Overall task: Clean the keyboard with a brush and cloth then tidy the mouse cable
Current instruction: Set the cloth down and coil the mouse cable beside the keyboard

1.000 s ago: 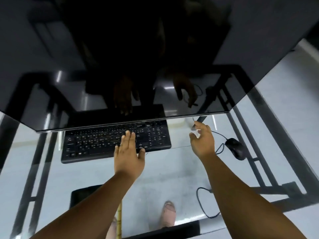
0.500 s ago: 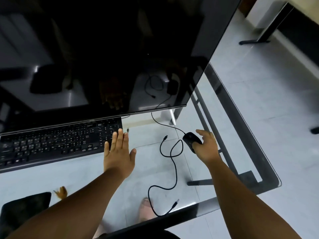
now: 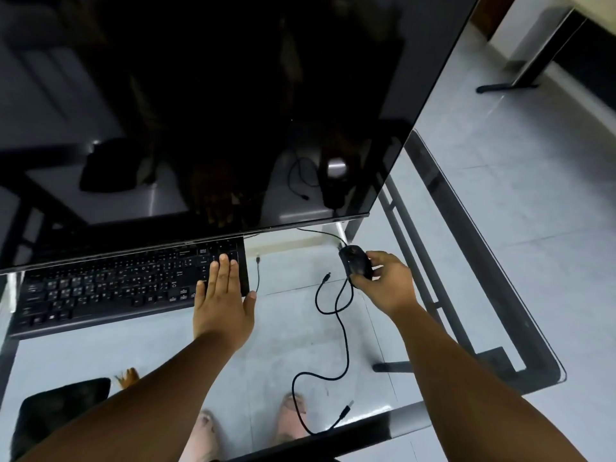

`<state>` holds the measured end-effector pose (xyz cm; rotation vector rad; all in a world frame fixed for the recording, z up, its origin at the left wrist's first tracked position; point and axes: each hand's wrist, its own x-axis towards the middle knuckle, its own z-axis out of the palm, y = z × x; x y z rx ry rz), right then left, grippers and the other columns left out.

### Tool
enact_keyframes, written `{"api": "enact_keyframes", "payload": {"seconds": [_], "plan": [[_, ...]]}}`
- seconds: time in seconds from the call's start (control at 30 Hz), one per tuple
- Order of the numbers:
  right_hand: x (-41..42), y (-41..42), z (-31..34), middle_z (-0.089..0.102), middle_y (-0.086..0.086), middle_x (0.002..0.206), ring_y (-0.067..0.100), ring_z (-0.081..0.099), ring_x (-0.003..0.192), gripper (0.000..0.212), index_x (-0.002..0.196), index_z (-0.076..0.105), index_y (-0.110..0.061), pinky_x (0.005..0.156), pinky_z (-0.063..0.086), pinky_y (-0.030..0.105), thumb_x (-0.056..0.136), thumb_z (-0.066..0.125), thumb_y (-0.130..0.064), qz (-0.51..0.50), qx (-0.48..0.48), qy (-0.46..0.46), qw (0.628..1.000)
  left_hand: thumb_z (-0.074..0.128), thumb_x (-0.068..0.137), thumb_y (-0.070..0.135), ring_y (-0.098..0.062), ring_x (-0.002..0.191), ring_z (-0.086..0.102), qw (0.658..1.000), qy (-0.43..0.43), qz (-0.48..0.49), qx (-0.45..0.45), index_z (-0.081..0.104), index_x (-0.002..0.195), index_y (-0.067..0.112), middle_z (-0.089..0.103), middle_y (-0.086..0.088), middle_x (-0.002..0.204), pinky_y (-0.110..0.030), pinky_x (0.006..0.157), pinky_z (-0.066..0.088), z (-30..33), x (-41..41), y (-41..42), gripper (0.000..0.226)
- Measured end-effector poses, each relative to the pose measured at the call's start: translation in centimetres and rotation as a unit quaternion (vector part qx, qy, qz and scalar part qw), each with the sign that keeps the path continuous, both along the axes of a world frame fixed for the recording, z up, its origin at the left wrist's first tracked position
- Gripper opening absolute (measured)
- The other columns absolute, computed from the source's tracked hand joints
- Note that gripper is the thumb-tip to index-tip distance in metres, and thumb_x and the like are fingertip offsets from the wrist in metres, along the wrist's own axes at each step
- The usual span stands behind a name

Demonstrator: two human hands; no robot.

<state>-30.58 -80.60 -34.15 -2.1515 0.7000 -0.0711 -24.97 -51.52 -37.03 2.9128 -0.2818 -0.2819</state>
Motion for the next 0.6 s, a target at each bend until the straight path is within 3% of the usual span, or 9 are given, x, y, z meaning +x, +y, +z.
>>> {"api": "enact_keyframes", "payload": {"seconds": [0.2, 0.37, 0.6], "plan": [[4.3, 2.7, 0.5, 0.068, -0.008, 0.096, 0.014, 0.067, 0.084, 0.035, 0.097, 0.062, -0.034, 0.080, 0.056, 0.031, 0.068, 0.081, -0.029, 0.036, 0.008, 0.016, 0.999, 0.026, 0.100, 0.047, -0.017, 0.149, -0.014, 1.000, 0.006, 0.019, 0.007, -0.002, 0.155, 0.013, -0.016, 0.001, 0.161, -0.038, 0.120, -0.005, 0.5, 1.4, 2.3, 0.070], [6.1, 4.0, -0.3, 0.069, -0.007, 0.103, 0.013, 0.067, 0.088, 0.036, 0.108, 0.068, -0.023, 0.084, 0.056, 0.034, 0.073, 0.074, -0.030, 0.031, -0.043, 0.041, 0.998, 0.024, 0.100, 0.048, -0.017, 0.148, -0.017, 0.999, 0.029, 0.008, 0.011, -0.007, 0.154, 0.013, -0.022, 0.001, 0.159, -0.039, 0.120, -0.003, 0.3, 1.7, 3.5, 0.071], [6.8, 4.7, -0.8, 0.069, -0.007, 0.101, 0.013, 0.066, 0.089, 0.040, 0.110, 0.068, -0.021, 0.083, 0.055, 0.028, 0.073, 0.074, -0.034, -0.014, -0.016, 0.045, 0.999, 0.025, 0.100, 0.047, -0.016, 0.148, -0.016, 1.000, 0.030, 0.002, -0.002, -0.008, 0.154, 0.014, -0.022, 0.002, 0.159, -0.038, 0.120, -0.004, 0.1, 1.7, 3.7, 0.071]]}}
